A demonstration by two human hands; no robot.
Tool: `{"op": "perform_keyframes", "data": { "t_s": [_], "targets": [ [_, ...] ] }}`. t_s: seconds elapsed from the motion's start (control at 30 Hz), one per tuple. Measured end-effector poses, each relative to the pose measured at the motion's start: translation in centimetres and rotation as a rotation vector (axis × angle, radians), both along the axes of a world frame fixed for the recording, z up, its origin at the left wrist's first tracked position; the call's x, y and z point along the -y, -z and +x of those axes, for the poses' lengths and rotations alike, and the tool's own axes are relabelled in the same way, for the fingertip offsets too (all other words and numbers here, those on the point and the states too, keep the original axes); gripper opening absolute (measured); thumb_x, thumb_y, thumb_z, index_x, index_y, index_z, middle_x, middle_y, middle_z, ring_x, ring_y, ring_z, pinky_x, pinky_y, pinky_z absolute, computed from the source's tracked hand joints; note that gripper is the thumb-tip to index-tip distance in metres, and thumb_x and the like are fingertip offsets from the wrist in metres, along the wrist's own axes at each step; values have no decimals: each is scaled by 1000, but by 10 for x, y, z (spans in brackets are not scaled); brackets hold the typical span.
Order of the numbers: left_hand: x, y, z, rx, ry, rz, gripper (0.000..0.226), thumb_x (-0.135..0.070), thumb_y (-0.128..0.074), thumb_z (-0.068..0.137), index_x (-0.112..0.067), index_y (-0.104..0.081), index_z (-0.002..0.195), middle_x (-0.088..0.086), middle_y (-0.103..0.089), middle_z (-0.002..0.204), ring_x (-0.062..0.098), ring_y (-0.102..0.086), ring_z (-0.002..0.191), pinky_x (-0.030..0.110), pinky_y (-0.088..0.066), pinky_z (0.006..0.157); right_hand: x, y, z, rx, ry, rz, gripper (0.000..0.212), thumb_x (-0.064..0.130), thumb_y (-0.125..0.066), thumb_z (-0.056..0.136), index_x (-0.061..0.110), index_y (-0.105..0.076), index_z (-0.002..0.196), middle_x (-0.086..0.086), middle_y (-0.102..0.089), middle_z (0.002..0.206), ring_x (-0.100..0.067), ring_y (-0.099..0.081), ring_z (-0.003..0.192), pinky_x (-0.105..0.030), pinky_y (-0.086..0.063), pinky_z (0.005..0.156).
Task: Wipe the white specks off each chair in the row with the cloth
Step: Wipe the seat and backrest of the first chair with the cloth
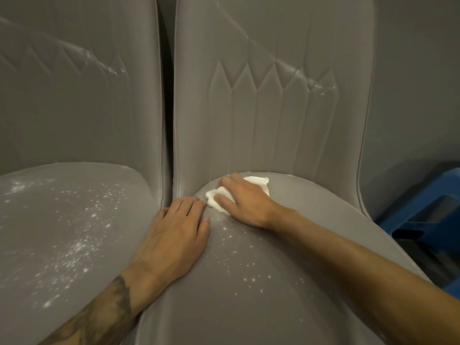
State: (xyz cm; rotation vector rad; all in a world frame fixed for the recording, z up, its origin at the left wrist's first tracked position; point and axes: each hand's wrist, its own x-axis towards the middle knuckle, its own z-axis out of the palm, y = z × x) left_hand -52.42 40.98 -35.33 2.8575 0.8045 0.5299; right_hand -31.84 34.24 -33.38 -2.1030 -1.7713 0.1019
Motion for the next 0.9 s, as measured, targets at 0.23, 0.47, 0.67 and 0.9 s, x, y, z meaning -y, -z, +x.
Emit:
{"op": "perform_keyframes", "data": {
  "t_s": [0.23, 0.47, 0.67, 0.9],
  "targets": [
    [1, -2, 0, 54, -7, -10, 38, -43, -27, 100, -26, -52, 123, -10, -56, 125, 11, -51, 115, 34, -41, 102, -36, -7, 3, 8, 195, -1, 32, 40, -45, 102, 11, -50, 114, -16, -51, 115, -38, -55, 106, -40, -39, 87],
    [1, -10, -7, 94, -45, 19, 19, -37, -35, 100, -25, -50, 101, -7, -49, 101, 15, -48, 92, 36, -46, 88, -20, -9, 4, 17, 67, -45, 30, 42, -46, 101, 14, -51, 108, -9, -51, 108, -31, -56, 101, -38, -40, 86],
    [-1, -6, -27, 46, -82, 46, 25, -35, -32, 104, -25, -55, 108, -7, -51, 111, 15, -54, 96, 37, -48, 89, -23, -4, -35, 20, 13, 17, 30, 42, -46, 100, 14, -52, 111, -11, -53, 111, -33, -55, 100, -42, -43, 88],
    [-5, -7, -32, 21, -37, 15, 28, -38, -24, 106, -28, -49, 111, -10, -47, 113, 11, -54, 92, 35, -45, 93, -20, -10, -2, 21, 103, -7, 30, 41, -45, 102, 12, -51, 110, -11, -51, 110, -33, -55, 104, -38, -39, 87]
  ]
}}
